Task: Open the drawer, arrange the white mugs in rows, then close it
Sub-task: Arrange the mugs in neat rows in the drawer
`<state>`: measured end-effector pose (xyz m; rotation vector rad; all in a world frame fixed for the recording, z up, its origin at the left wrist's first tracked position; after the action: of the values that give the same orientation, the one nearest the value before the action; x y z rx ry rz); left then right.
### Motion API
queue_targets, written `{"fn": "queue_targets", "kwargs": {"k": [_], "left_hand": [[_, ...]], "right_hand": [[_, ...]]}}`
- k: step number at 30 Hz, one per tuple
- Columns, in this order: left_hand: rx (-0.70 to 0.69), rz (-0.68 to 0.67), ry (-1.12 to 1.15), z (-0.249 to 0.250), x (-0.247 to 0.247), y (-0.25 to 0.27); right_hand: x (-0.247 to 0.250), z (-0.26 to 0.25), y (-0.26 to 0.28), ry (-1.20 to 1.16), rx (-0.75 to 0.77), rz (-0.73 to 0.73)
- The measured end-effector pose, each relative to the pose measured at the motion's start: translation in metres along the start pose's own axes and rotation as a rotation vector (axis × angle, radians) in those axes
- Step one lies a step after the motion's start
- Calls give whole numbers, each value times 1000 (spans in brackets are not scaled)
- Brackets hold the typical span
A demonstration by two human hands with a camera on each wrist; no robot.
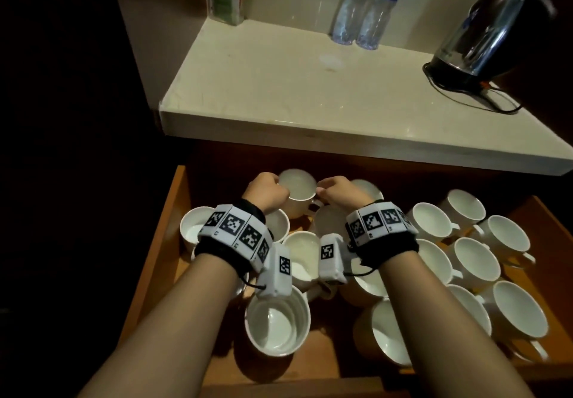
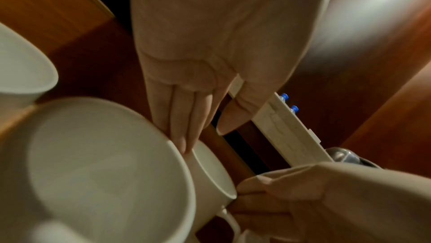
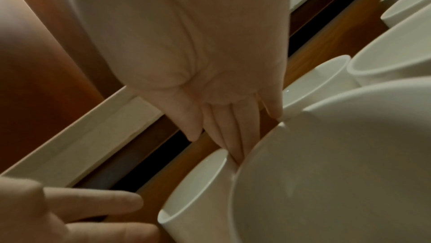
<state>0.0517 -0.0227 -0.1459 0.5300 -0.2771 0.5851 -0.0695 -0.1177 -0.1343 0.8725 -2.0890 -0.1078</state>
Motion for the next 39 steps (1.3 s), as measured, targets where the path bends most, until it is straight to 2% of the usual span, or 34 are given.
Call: {"fn": "queue_targets", "kwargs": {"k": [4, 8, 12, 16, 20, 23, 27, 35, 39], "left_hand": [[-6, 0, -6, -7, -2, -4], [7, -21, -33, -13, -2, -7], [23, 33, -16, -10, 5, 1], [54, 98, -85, -15, 8, -1], [53, 42, -87, -16, 4, -1], [54, 49, -74, -18, 6, -2], [61, 39, -39, -18, 7, -1], [54, -1, 6, -16, 4, 5], [88, 27, -51, -7, 19, 14]], "right_hand": [[-2, 4, -3, -52, 25, 5], [-10, 10, -6, -223, 42, -19], [-10, 10, -7, -279, 54, 24], [-14, 11, -12, -278, 40, 52], [-21, 14, -22, -183, 63, 31], [-24, 19, -31, -189, 69, 36], [-18, 7, -18, -171, 74, 79], [-24, 6, -17, -170, 91, 37], [-4, -7, -6, -48, 160, 160]]}}
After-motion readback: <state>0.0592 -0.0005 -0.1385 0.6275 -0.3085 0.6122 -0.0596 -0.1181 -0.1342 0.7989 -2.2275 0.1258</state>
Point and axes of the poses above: each hand's wrist, its own y-axis away from the middle knuckle, its own x-axis out of the back of the hand, z = x × y, the point moved 6 cm from there along -y, towards the middle knuckle, and after that the axes turned 5 degrees about x, right-handed, at the moved point
